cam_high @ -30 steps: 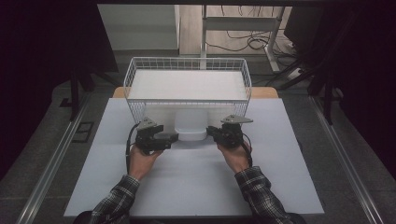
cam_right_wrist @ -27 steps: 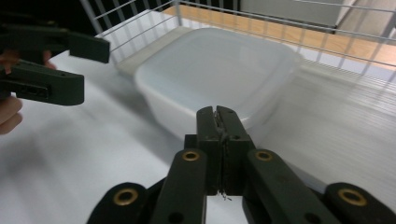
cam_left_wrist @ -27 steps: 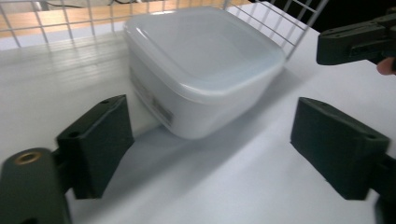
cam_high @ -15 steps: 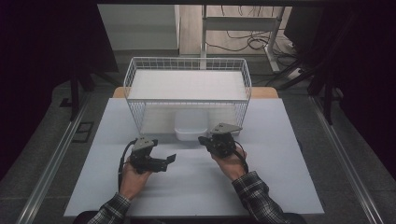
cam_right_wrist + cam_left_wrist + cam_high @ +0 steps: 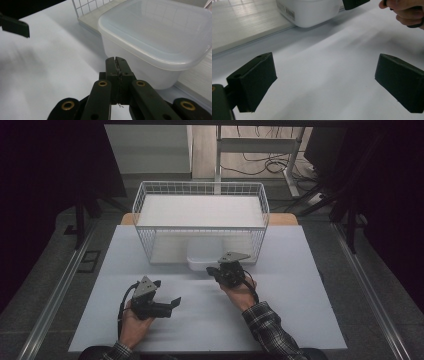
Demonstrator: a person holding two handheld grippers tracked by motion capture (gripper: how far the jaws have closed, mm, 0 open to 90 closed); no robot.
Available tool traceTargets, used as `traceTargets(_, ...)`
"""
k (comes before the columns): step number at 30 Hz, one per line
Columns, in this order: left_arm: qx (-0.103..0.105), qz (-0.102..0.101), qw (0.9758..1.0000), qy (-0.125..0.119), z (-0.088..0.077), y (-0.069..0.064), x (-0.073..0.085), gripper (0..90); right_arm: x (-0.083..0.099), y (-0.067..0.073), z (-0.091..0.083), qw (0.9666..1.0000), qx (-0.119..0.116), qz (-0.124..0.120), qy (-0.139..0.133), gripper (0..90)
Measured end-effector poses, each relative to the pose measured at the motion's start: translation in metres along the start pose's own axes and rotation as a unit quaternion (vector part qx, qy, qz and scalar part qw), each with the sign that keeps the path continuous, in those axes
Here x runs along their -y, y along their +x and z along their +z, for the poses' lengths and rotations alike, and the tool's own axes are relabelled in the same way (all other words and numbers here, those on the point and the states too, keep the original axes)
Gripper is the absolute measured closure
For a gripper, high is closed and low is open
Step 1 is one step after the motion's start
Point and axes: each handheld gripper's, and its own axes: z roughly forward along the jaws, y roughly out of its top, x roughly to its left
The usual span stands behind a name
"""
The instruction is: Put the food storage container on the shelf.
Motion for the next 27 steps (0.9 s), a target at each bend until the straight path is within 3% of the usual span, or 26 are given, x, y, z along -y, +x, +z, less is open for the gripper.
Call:
traceTargets(15,0.001,-0.009,1.0,0.003,-0.005,0.001,0.006,3.1,-0.005,-0.007,0.025,0.9999,-0.002,0.01,0.012,89.0)
traceTargets(27,0.001,-0.007,0.9999,0.013,-0.002,0.001,0.007,3.2,-0.015,-0.017,0.037,0.9997,0.017,0.007,0.015,88.9)
